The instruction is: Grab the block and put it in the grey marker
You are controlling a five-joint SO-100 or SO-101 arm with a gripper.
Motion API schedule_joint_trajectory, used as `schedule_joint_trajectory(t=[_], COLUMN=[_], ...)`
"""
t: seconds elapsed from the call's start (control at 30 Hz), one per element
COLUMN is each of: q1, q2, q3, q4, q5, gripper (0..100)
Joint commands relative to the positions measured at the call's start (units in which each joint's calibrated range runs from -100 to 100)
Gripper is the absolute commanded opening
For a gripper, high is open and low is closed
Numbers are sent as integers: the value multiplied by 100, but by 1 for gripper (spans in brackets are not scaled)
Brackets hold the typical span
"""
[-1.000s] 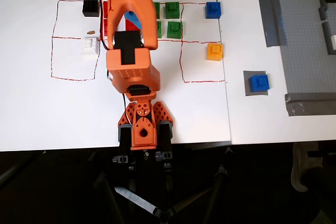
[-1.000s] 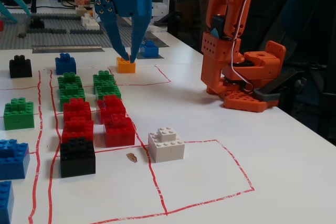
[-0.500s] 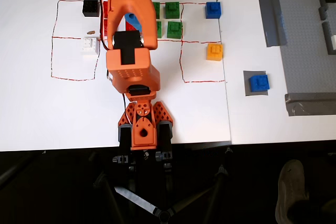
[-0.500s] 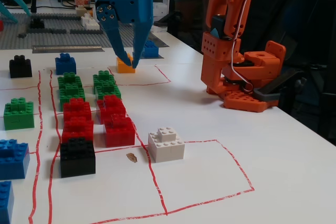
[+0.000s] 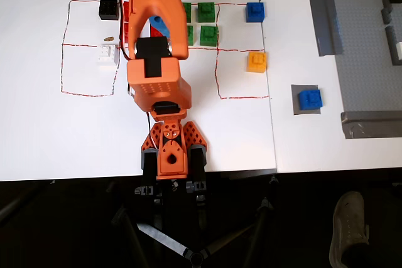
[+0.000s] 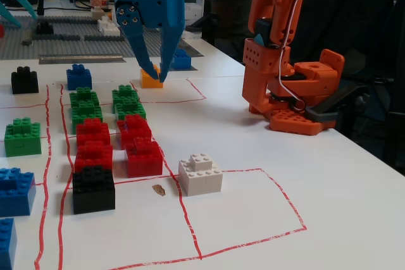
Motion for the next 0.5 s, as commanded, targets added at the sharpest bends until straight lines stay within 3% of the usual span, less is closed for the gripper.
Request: schedule_joint_trajectory(t=[0.0, 0.47], q1=[-86, -111], q2=[-732, -689], q3=[-218, -282], q4=[-14, -14], q5=[63, 68], gripper=[0, 0])
